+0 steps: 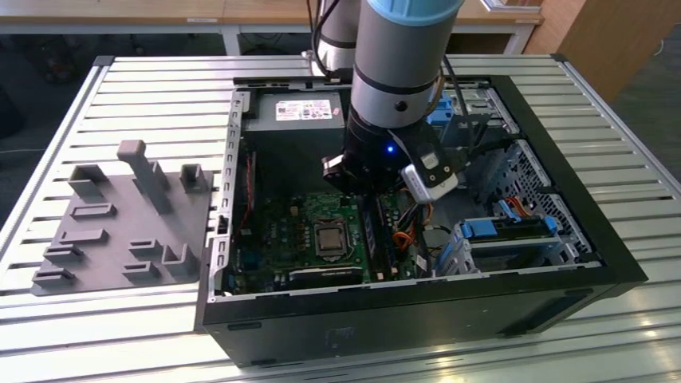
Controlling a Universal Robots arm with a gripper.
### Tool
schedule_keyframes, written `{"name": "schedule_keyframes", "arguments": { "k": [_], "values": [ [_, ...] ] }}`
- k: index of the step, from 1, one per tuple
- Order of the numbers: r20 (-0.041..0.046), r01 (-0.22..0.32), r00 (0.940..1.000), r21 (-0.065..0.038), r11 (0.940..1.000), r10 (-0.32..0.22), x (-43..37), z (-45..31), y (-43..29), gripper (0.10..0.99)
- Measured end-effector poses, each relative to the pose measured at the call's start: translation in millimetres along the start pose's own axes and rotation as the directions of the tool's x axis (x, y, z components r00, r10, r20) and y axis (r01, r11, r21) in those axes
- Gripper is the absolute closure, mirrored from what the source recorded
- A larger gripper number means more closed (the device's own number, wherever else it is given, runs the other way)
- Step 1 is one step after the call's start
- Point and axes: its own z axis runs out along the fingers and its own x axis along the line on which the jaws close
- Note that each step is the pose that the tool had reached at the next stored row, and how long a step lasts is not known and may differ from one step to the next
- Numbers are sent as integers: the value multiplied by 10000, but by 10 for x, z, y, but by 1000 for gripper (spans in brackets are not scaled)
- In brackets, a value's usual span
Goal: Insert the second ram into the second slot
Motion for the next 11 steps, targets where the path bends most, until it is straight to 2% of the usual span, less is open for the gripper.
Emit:
{"name": "schedule_keyframes", "arguments": {
  "k": [11],
  "values": [
    [1, 0, 10000, -2, 10000, 0, -8, 22, 0, 961]
  ]
}}
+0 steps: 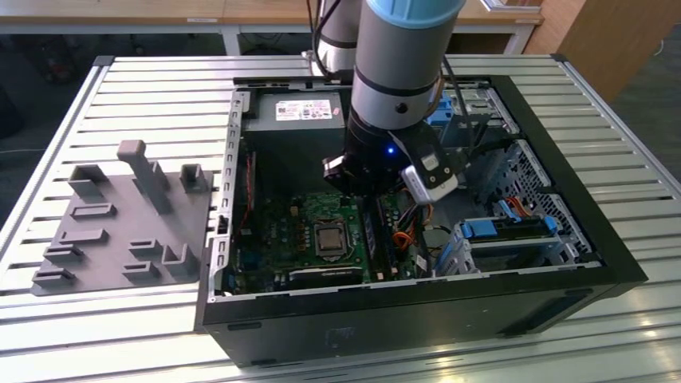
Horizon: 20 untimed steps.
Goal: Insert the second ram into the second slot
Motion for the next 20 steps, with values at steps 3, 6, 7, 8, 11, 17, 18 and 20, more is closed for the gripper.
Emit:
{"name": "schedule_keyframes", "arguments": {
  "k": [3, 6, 7, 8, 11, 17, 18, 20],
  "values": [
    [0, 0, 10000, 1, 10000, 0, -5, 20, -1, 961],
    [0, -1, 10000, 1, 10000, 1, -5, 48, -1, 961],
    [0, -2, 10000, 0, 10000, 2, -6, 62, -2, 961],
    [0, -2, 10000, 0, 10000, 2, -6, 76, -2, 961],
    [0, 0, 10000, 0, 10000, 0, -18, 112, -4, 961],
    [0, -4, 10000, 17, 10000, 4, -44, 166, -5, 961],
    [-1, -2, 10000, 21, 10000, 2, -49, 171, -6, 961],
    [-1, -3, 10000, 27, 10000, 3, -56, 175, -6, 961]
  ]
}}
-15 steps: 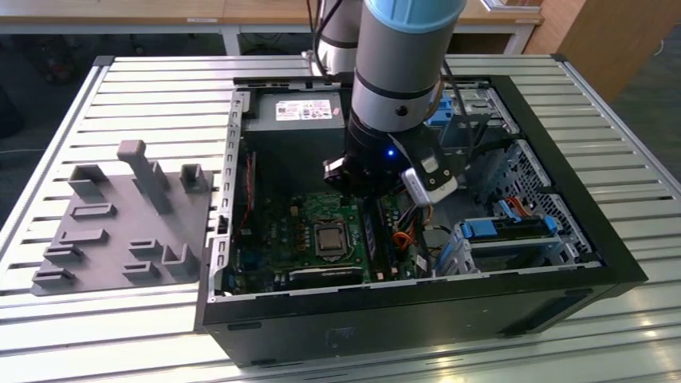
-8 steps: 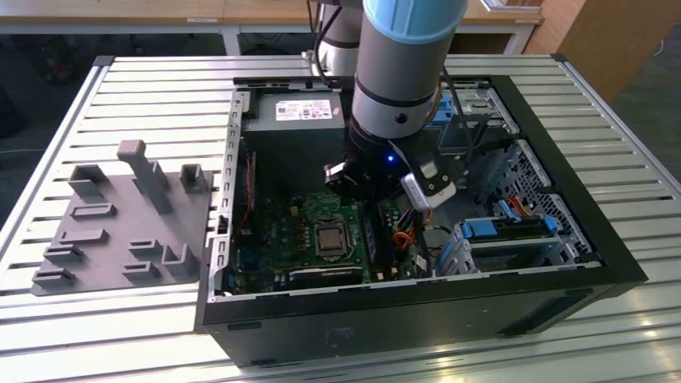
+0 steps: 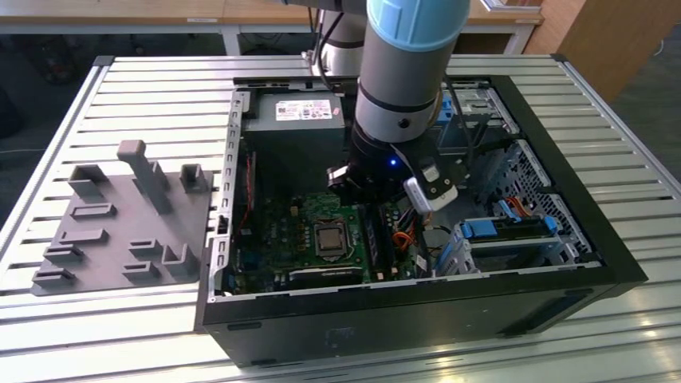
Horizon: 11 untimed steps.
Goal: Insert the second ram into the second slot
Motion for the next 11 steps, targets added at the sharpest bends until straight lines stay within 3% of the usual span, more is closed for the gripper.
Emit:
{"name": "schedule_keyframes", "arguments": {
  "k": [11],
  "values": [
    [-15, 0, 10000, 45, 10000, 0, -39, 55, -1, 961]
  ]
}}
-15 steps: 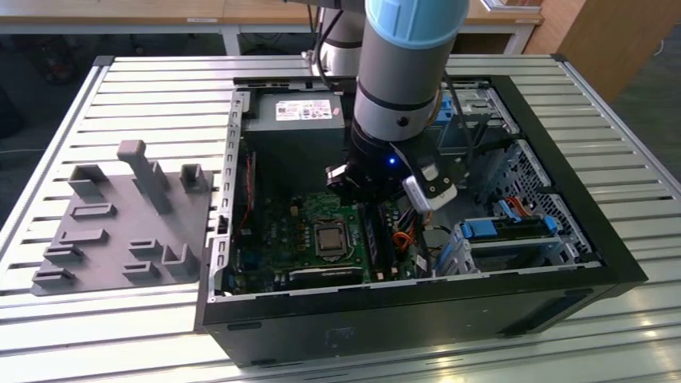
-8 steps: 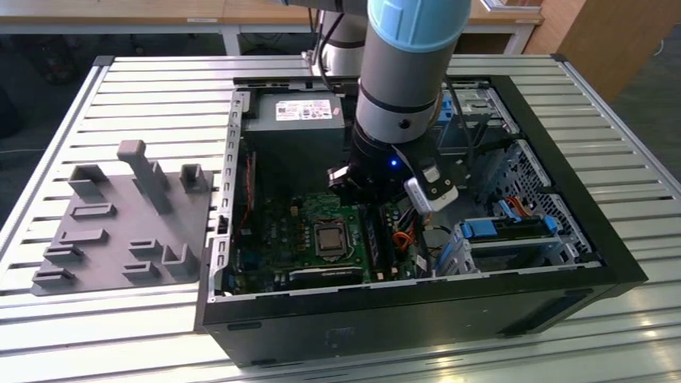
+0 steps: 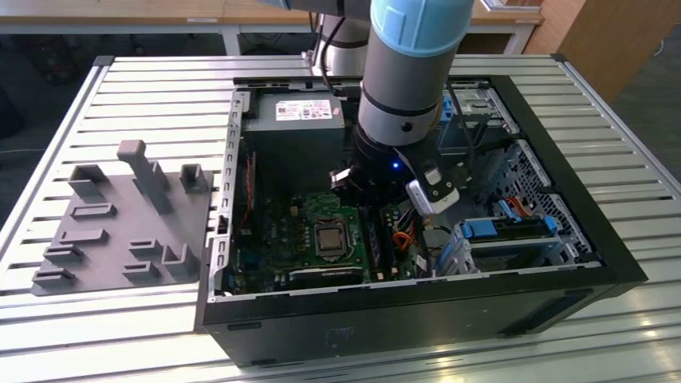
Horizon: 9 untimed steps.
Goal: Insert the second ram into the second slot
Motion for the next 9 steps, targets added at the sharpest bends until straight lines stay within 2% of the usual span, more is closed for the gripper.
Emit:
{"name": "schedule_keyframes", "arguments": {
  "k": [6, 9],
  "values": [
    [1, 0, 10000, 25, 10000, 0, -28, 13, 0, 961],
    [2, -2, 10000, 154, 9999, 2, -31, 14, 0, 961]
  ]
}}
